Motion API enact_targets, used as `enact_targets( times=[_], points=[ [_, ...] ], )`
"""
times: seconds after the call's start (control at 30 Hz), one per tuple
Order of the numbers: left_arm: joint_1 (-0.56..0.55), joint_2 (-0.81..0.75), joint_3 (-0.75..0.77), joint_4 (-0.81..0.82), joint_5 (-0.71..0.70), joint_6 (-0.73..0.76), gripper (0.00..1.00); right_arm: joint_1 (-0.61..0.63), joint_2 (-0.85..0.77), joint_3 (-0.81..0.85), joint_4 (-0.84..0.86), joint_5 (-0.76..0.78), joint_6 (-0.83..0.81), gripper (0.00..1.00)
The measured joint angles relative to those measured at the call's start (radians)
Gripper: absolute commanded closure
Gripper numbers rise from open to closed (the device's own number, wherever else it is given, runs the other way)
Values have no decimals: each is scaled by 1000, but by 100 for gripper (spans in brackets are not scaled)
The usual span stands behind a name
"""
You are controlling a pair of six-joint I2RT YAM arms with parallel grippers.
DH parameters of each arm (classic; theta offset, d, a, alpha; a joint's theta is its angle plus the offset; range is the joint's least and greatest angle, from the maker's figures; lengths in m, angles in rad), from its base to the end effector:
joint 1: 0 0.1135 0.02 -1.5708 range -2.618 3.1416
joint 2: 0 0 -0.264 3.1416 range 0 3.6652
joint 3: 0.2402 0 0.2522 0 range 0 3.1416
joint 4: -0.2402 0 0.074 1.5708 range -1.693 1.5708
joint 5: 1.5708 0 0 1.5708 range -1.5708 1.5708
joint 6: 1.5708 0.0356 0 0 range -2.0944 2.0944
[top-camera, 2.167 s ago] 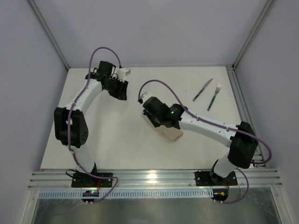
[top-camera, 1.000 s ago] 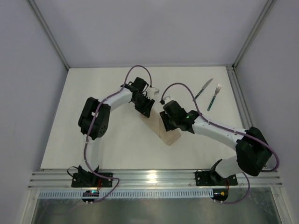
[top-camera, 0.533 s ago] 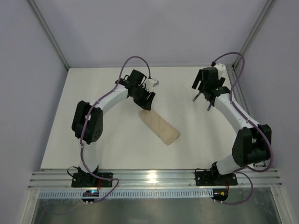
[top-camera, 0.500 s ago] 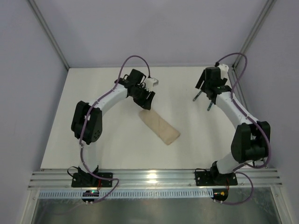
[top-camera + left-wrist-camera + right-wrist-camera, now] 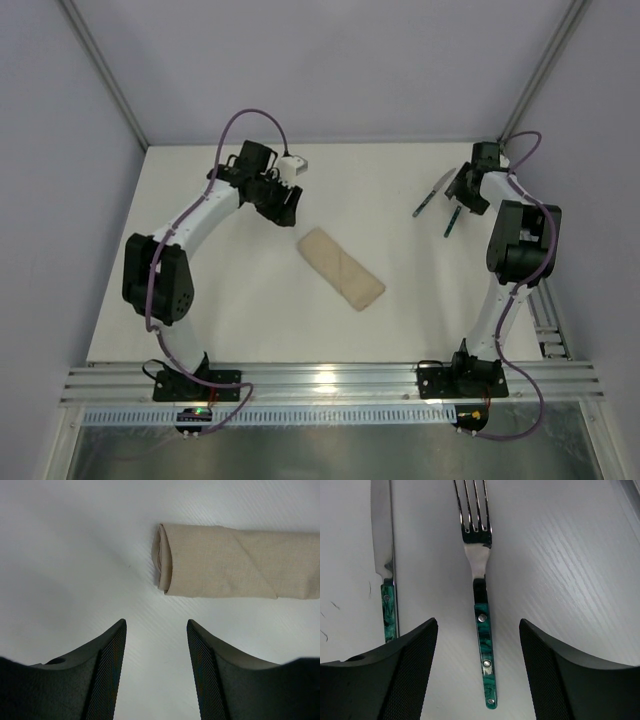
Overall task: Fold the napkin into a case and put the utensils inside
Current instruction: Pick up the fork from the corner of the board, then pass from the right arm to the left
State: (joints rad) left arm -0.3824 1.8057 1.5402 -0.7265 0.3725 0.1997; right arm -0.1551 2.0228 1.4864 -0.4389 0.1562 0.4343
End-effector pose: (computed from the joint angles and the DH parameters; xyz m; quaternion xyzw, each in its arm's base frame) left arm 0.3590 -0.1584 0.2742 0.3209 0.8871 -0.2023 0.2631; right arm 0.4316 -0.0731 0.1870 0.2987 0.9053 -0.0332 0.3000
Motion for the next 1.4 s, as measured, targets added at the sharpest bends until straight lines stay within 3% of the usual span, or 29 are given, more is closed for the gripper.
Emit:
enact_targets(
  times=[0.13, 0.27, 0.3, 0.47, 0.53, 0.7, 0.9, 1.0, 1.13, 1.23, 1.4],
  points=[
    [7, -16, -27, 0, 1, 6, 46, 3, 48, 55, -20, -19, -13, 31],
    [11, -16, -41, 0, 1, 12, 47, 2, 104, 122, -69, -13, -18, 39],
    [12, -16, -42, 0, 1, 13, 47, 2, 116, 132, -73, -14, -18, 49],
    [12, -16, -43, 0, 1, 15, 47, 2, 144, 156, -87, -21, -37, 74],
    [12, -17, -43, 0, 2, 16, 48, 1, 145, 155, -97, -23, -46, 96],
    [12, -18, -43, -5, 16, 17, 51, -10, 83, 42, -11, -32, -34, 96],
    [12, -22, -32, -56, 67, 18, 52, 29, -216, -300, 75, -49, 64, 96],
    [10, -29, -6, -84, 89, 18, 49, 166, -390, -388, 132, -33, 131, 96],
    [-8, -46, 27, -102, 124, 17, 46, 441, -563, -471, 296, -28, 278, 96],
    [-30, -53, 39, -105, 158, 13, 46, 585, -592, -488, 388, -36, 382, 96],
    [-58, -55, 36, -92, 183, -10, 45, 715, -549, -478, 480, -37, 503, 96]
  ],
)
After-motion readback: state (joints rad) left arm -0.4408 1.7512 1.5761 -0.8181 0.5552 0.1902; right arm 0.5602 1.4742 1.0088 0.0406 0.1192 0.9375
